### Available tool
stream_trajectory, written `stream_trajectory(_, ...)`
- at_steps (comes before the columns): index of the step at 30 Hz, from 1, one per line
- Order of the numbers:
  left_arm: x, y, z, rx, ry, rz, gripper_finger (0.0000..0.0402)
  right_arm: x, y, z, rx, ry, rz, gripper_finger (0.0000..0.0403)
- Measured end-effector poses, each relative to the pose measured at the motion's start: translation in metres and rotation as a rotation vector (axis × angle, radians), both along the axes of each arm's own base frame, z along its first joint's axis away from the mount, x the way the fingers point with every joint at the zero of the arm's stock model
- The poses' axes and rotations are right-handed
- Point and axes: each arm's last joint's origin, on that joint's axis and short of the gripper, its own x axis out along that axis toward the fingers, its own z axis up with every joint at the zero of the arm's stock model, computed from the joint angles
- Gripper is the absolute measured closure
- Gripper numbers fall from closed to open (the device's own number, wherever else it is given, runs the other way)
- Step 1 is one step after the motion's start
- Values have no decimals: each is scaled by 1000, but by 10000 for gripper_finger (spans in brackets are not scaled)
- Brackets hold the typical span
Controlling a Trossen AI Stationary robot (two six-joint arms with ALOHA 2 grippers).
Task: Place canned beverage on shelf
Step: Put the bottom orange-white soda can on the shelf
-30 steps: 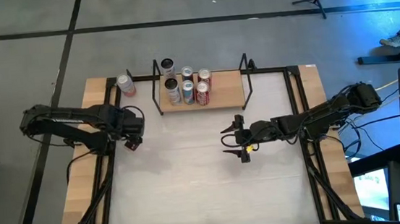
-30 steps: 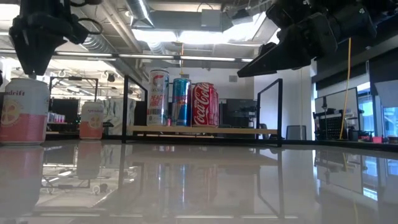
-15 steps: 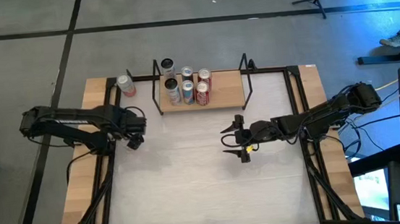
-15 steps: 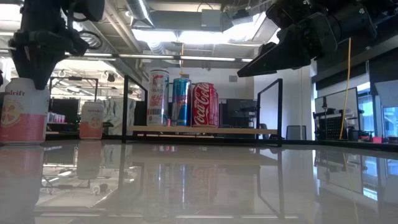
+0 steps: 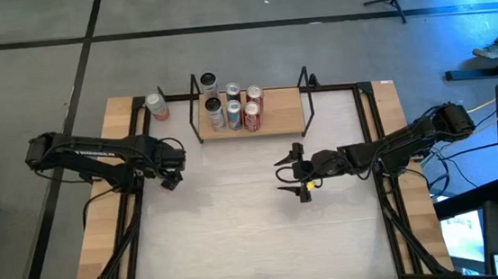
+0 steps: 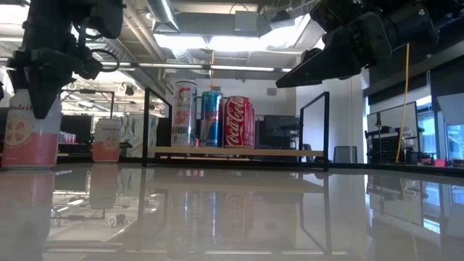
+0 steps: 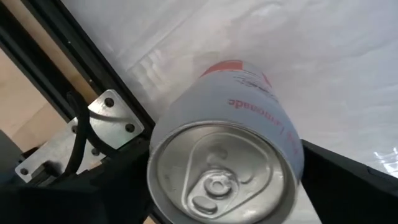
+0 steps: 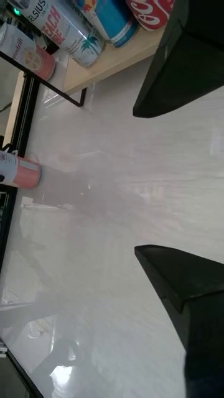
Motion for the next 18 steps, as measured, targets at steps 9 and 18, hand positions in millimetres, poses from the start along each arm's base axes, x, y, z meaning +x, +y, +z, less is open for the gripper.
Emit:
stream_trajectory(9, 5, -1, 0, -25, -60, -1, 129, 0, 0, 0, 0, 1, 0, 56)
stream_trajectory(18, 12, -2, 4, -33, -118, -17, 129, 0, 0, 0, 0, 1, 0, 56)
